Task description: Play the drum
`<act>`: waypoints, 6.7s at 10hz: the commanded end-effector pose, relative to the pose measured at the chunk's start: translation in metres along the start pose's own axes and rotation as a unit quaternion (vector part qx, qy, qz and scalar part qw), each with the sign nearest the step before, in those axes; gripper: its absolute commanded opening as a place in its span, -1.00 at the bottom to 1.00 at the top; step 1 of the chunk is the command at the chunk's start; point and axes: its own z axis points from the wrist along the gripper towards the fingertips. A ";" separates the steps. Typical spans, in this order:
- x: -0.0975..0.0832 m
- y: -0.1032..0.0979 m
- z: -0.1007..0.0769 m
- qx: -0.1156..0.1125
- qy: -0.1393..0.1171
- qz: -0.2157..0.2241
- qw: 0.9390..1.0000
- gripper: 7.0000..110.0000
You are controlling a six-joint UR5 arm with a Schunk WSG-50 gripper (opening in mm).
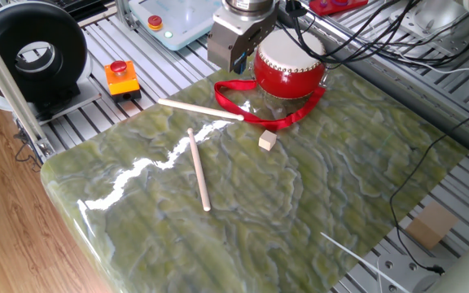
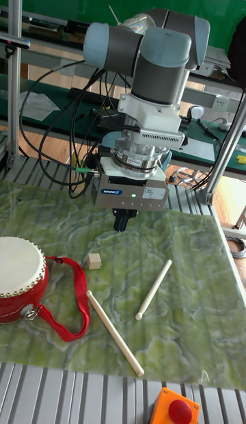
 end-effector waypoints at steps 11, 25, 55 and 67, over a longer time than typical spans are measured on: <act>0.007 0.019 0.005 -0.024 0.009 0.050 0.998 -1.00; -0.033 0.008 0.009 -0.017 0.017 0.044 0.999 -1.00; -0.103 0.059 0.073 -0.043 0.055 -0.063 0.996 -1.00; -0.071 0.035 0.144 -0.049 0.049 -0.202 0.977 -1.00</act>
